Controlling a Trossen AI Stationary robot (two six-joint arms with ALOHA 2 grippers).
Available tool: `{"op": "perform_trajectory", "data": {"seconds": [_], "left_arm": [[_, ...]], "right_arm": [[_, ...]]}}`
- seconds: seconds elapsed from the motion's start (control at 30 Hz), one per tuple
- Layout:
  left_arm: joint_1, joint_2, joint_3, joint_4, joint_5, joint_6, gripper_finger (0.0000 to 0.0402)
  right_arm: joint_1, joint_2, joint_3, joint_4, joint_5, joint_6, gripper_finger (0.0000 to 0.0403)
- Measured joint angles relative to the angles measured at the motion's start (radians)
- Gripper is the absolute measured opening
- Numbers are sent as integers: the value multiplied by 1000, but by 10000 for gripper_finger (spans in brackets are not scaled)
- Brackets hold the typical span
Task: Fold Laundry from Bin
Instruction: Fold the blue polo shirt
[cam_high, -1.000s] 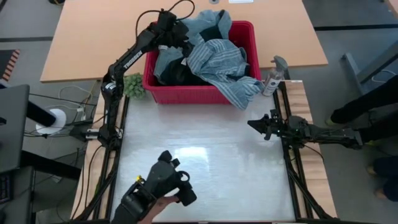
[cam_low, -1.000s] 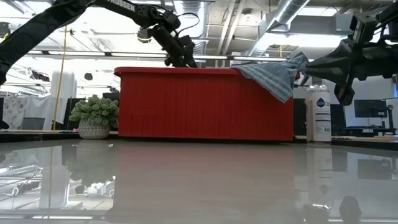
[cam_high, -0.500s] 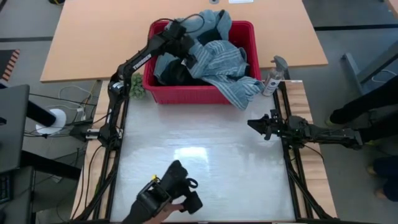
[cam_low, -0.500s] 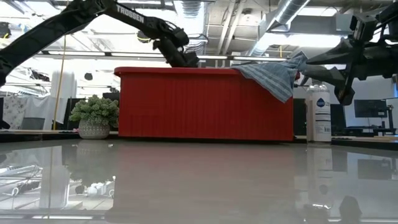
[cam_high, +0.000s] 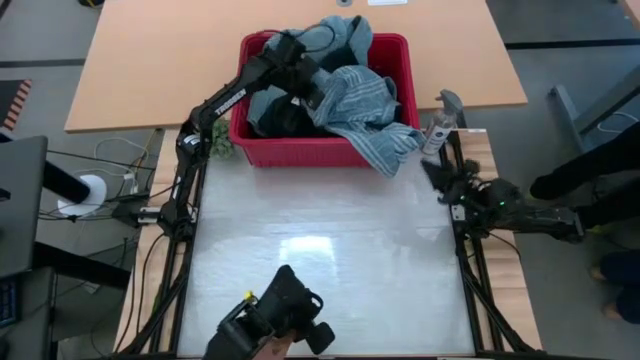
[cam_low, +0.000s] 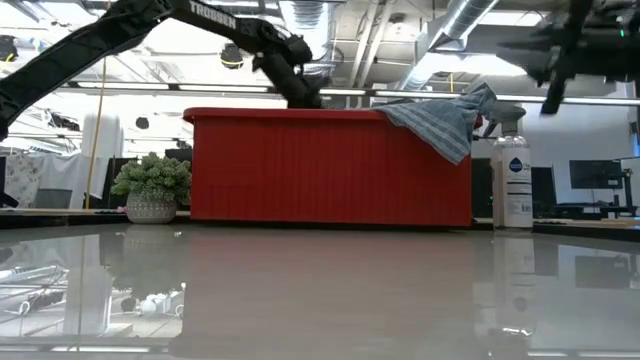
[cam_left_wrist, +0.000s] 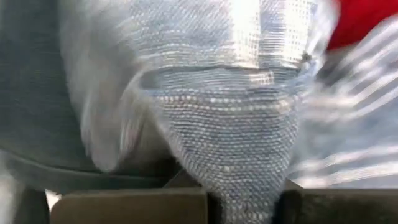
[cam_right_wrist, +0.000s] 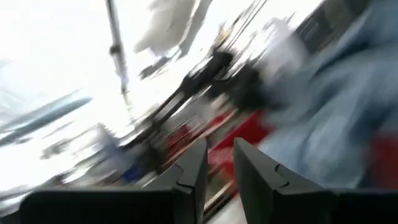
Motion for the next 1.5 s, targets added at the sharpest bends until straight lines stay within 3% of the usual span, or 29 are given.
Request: {"op": "perform_trajectory", "data": {"seconds": [0.17,0.4,0.53,0.67,0.77,0.87,1.2,1.5], "left_arm": [[-3,-80,9,46,-9,-47,0],[-4,-197,9,49,-55,-58,0],[-9,-234,9,65,-87,-66,0],[-10,-259,8,65,-95,-69,0],[-10,-276,8,65,-98,-69,0],[-9,-294,8,65,-122,-69,0],[12,-363,8,83,-154,-58,0],[12,-369,8,117,-149,-45,0]], "right_arm": [[-41,133,189,-60,136,-266,102],[-119,444,581,-406,160,-510,108],[-167,645,777,-603,128,-588,147],[-214,826,906,-661,69,-670,214],[-245,935,969,-665,57,-730,256],[-277,1011,1021,-668,51,-777,274],[-413,1089,1089,-852,-118,-913,276],[-457,1210,1089,-834,-221,-1161,276]]}}
